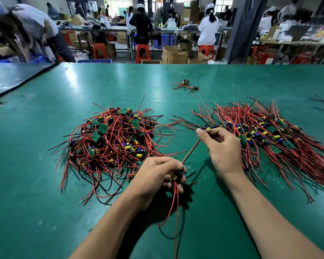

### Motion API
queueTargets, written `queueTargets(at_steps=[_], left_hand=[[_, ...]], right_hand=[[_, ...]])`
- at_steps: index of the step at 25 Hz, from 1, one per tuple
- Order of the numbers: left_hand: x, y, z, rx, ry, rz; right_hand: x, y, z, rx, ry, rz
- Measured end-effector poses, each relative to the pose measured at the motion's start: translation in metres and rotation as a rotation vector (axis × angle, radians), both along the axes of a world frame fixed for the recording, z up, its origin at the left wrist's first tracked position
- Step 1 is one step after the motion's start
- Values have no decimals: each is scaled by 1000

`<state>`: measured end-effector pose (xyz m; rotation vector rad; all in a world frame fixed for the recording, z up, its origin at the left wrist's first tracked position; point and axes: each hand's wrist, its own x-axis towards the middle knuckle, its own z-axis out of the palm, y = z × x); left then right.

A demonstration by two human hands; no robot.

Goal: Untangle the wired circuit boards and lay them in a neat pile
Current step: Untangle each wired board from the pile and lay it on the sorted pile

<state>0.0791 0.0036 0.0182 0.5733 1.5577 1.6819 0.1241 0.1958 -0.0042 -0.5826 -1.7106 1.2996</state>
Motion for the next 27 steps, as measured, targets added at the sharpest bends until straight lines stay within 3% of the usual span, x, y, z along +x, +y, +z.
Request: queueTargets(at_steps=[2, 4, 6, 11, 17, 22, 24, 27], left_hand=[[-1, 0, 0, -4, -7, 4], [-1, -1, 1, 0, -15, 7], [-1, 0, 1, 19, -32, 24], [-5, 0, 4, 132, -130, 100], [-14, -6, 9, 341, -273, 119], [-17, -9, 12, 318, -163, 216], [-18, -9, 11, 319, -167, 236], [-16, -7, 9, 333, -192, 240]], right_hand=[[2, 1, -2, 291, -32, -113], [3, 1, -2, 409, -20, -157], [3, 1, -1, 357, -31, -156], [5, -4, 5, -29, -101, 51], [7, -25, 10, 226, -229, 208], [13, -51, 11, 420, -204, 446], [14, -57, 14, 385, -179, 468], [13, -67, 20, 66, -124, 558]])
